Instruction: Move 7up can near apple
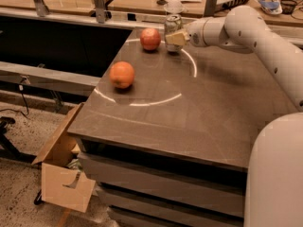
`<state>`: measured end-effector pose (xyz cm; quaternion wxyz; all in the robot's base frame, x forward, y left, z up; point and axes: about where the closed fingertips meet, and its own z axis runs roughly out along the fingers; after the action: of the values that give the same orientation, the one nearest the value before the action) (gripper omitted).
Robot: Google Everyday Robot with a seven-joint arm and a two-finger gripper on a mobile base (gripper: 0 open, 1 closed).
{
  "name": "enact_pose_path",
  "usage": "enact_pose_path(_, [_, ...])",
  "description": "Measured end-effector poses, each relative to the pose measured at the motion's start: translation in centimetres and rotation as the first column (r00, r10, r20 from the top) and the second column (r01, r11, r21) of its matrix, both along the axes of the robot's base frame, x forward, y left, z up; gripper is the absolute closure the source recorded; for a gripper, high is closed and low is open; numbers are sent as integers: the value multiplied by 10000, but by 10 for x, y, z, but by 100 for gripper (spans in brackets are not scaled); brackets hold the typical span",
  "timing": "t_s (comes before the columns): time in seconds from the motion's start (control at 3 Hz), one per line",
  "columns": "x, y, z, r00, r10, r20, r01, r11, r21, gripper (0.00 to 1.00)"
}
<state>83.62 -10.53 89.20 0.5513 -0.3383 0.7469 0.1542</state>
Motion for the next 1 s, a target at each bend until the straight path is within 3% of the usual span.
enact_pose_path(0.33, [2,-5,-6,9997,-200,-125,202,9997,128,26])
enact_pose_path(0.67, [-1,-9,-15,9991,-301,-307,307,9993,219,3])
enact_pose_path(1.0, [-18,-39,-16,9971,-620,-436,620,9981,-22,0])
